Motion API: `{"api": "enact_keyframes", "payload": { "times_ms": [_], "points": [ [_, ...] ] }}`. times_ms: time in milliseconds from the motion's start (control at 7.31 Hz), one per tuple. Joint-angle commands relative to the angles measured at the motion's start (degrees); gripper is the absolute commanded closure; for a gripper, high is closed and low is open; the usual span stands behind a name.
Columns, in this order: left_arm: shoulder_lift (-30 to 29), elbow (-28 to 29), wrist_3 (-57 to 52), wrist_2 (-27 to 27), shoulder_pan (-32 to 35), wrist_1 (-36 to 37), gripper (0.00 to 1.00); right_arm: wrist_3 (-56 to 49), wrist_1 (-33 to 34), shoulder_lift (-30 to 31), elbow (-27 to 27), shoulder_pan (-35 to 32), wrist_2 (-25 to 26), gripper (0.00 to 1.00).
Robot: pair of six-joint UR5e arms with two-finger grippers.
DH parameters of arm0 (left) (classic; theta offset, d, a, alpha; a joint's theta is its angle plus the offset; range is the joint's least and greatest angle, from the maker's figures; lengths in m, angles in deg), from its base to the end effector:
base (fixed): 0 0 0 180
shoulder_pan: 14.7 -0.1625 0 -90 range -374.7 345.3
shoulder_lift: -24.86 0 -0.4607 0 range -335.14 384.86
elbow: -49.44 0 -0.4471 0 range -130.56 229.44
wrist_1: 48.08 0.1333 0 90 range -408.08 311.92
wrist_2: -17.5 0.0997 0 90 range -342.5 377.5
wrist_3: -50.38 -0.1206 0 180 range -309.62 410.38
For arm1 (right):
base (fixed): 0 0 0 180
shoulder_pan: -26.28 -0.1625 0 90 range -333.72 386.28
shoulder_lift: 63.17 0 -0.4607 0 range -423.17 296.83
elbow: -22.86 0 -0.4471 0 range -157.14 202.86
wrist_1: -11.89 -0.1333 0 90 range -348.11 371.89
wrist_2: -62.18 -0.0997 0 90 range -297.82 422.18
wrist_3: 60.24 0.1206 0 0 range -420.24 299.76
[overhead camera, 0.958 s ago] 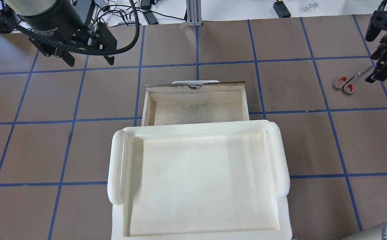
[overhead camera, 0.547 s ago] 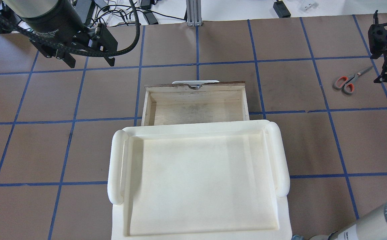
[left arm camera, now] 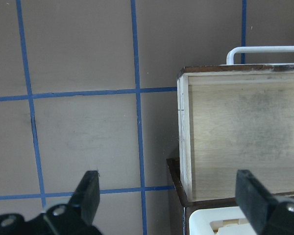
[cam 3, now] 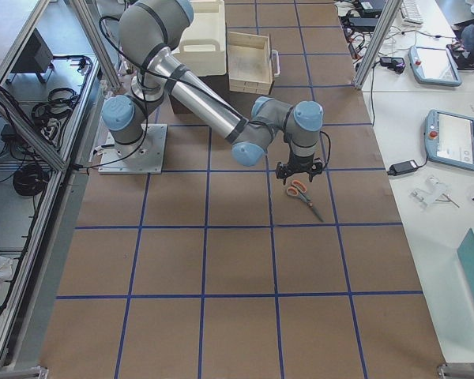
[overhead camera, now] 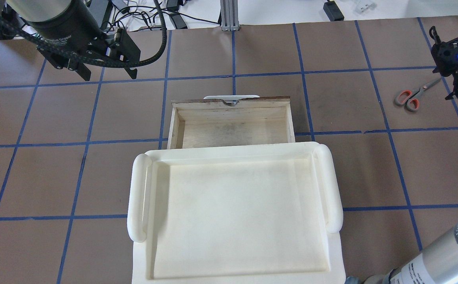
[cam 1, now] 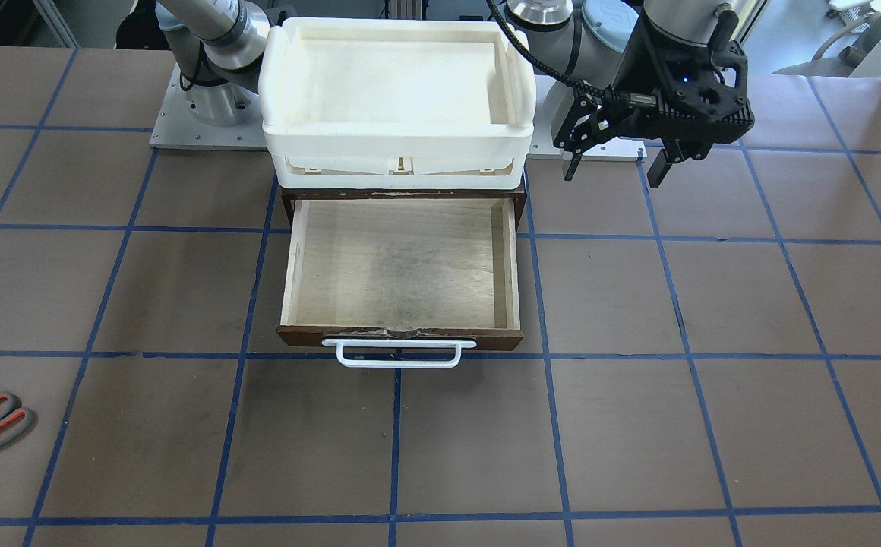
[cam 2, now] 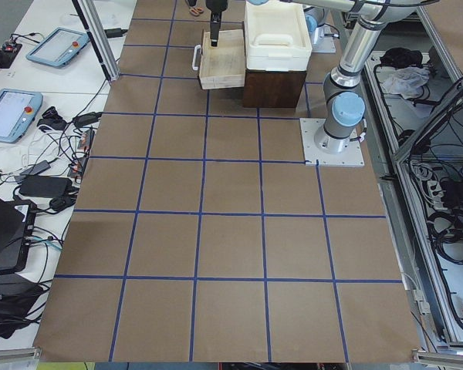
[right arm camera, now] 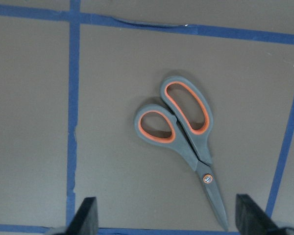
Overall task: Put scissors in drawer and close it
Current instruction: 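Move the right gripper over the grey-and-orange scissors beside the drawer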
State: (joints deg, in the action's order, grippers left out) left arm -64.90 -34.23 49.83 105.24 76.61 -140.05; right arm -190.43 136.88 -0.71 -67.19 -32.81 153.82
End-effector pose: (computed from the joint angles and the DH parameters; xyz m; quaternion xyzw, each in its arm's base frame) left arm -0.1506 -0.5480 0.5622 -0.0170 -0.9989 0.0400 0.0200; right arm -0.2603 -0.6876 0.2572 0.7597 -0.6469 -0.0035 0.0660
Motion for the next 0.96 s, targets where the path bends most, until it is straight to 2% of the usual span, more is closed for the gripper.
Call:
{"api": "enact_keyframes", "payload": {
  "times_ms": [0,274,547,821],
  "points": [
    [0.1,0.0,-0.1,0.1,0.0,0.0,0.0,-11.4,4.1,-3.2,0.1,0.4,-1.7,0.01],
    [0.2,-0.1,-0.1,0.1,0.0,0.0,0.0,-15.8,4.4,-5.8,2.1,0.4,-2.5,0.01],
    [0.3,-0.4,-0.1,0.2,0.0,0.1,0.0,-16.3,4.4,-9.5,5.0,0.4,-2.5,0.01],
    [0.3,-0.5,-0.1,0.2,0.0,0.1,0.0,-15.2,4.4,-11.0,5.2,0.4,-3.2,0.01]
  ]
}}
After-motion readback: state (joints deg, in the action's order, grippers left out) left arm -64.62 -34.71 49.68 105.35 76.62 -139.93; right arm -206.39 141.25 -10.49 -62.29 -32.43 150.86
